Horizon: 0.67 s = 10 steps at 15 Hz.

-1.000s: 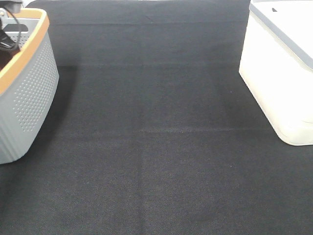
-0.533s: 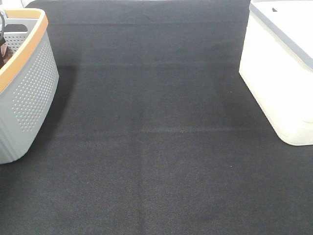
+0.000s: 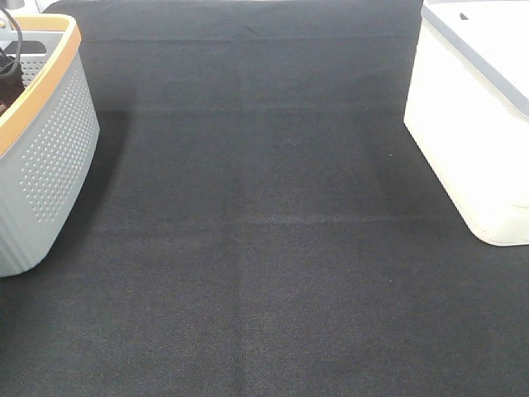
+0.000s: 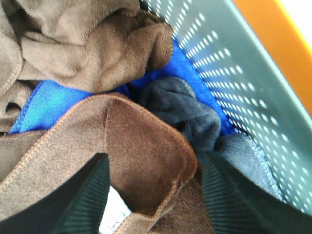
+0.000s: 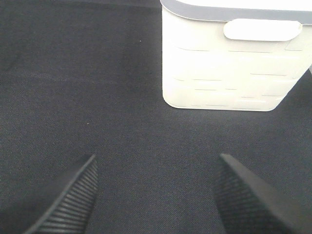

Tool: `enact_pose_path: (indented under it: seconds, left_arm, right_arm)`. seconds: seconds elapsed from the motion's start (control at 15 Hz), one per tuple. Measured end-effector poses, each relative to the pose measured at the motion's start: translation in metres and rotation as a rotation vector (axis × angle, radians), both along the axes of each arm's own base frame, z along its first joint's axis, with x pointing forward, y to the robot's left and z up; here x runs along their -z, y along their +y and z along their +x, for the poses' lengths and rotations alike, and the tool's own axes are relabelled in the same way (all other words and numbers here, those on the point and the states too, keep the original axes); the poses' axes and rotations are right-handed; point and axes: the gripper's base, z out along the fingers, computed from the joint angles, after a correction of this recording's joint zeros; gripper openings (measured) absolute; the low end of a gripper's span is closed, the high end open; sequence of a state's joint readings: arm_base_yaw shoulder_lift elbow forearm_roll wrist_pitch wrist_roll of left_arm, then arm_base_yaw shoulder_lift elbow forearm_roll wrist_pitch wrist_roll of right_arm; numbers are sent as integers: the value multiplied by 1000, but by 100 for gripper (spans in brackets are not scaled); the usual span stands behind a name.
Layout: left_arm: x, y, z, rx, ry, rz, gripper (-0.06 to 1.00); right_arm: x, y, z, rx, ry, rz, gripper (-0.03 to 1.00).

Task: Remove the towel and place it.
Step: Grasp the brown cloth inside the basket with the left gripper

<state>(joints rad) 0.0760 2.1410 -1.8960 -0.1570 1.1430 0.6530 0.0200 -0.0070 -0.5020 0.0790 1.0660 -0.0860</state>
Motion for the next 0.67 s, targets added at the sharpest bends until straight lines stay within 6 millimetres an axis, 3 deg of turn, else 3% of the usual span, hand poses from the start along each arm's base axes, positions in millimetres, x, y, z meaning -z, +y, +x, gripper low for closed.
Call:
enact_pose_path:
  seconds: [0.2, 0.4, 0.67]
  left_arm:
    - [18, 0, 4, 1, 39, -5, 55]
    - [25, 0, 6, 0, 51, -9, 50]
    - [35, 0, 7, -1, 79, -16, 40]
  right_arm:
    - [0, 0, 0, 0, 0, 0, 65]
    - [0, 0, 0, 0, 0, 0, 65]
    - [0, 0, 0, 0, 0, 0, 65]
